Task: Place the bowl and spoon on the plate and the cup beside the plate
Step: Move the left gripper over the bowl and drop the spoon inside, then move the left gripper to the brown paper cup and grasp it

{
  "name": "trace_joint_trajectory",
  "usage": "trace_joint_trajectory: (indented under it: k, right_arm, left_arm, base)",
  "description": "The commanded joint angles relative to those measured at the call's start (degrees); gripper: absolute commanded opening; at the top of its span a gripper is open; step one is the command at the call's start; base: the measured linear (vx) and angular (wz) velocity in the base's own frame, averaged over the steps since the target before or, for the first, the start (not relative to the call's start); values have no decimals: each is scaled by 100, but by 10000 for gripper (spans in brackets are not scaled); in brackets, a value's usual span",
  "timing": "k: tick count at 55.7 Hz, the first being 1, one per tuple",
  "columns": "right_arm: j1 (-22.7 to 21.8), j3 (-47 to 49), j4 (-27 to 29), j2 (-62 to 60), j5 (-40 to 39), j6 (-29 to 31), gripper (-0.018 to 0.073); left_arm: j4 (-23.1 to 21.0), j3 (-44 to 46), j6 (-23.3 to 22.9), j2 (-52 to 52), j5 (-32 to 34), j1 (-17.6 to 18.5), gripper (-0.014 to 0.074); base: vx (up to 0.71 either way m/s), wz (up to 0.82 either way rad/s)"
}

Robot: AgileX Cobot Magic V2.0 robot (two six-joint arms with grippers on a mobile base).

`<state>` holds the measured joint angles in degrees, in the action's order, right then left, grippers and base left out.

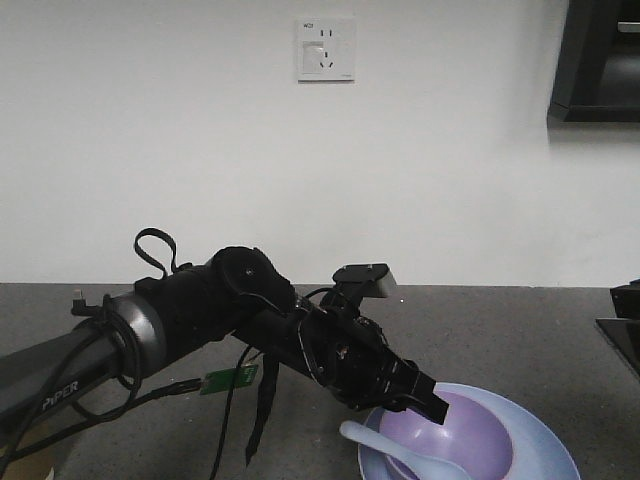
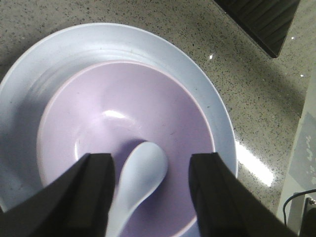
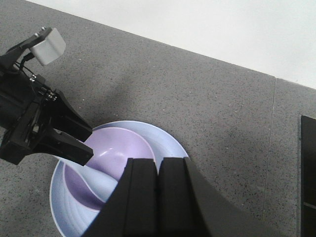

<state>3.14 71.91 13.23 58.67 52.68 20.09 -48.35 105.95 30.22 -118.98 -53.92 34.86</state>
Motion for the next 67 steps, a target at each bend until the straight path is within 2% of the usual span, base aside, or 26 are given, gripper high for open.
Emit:
trace_joint_trajectory:
  k: [1,4,7,12,15,20,31,35,39,44,58,67]
  right_arm:
    - [-17,136,20,-73,-406,17,-12]
    - [-17,136,20,-73,-399,17,-12]
    - [-17,136,20,-73,-399,17,-12]
    - [-17,136,20,-73,-376,17,-12]
    - [-17,136,20,-73,-376,17,-12]
    - [-17,136,26,-73,-376,17,-12]
    - [-17,136,38,-73,-376,17,-12]
    - [-17,136,38,-73,-376,17,-12]
    - [-17,136,38,-73,-376,17,-12]
    - [-17,136,38,-73,-376,17,-12]
    - [-17,136,60,-73,-381,17,-12]
    - [-17,136,59,-73,-398,17,-12]
  left_arm:
    - [-296,194,-29,415,120,24,511]
    - [-272,202,-31,528,75,11,511]
    - [-57,202,22,717,75,-48,510]
    - [512,202,44,1129,26,-186,510]
    - [958,202,-127,1384,-57,-306,510]
    - [1806,196,-630,1851,-241,-532,507]
    - [4330,196,-1445,2624,-1207,-995,502]
    - [4987,191,-1609,2774,-1411,-1109,502]
    - [5444,191,-1707,2891,-1495,-1245,502]
    - [5677,166,-1746,2928,-1677,-1412,502]
    - [5683,-818,-1758,2928,-1684,-1893,502]
    - [5683,-1543,-2119,2928,-1482,-2118,502]
  base:
    - [0,0]
    - [0,0]
    - [0,0]
    - [0,0]
    - [0,0]
    - [0,0]
    - [0,0]
    - [0,0]
    - [0,0]
    - [0,0]
    - [0,0]
    - [0,0]
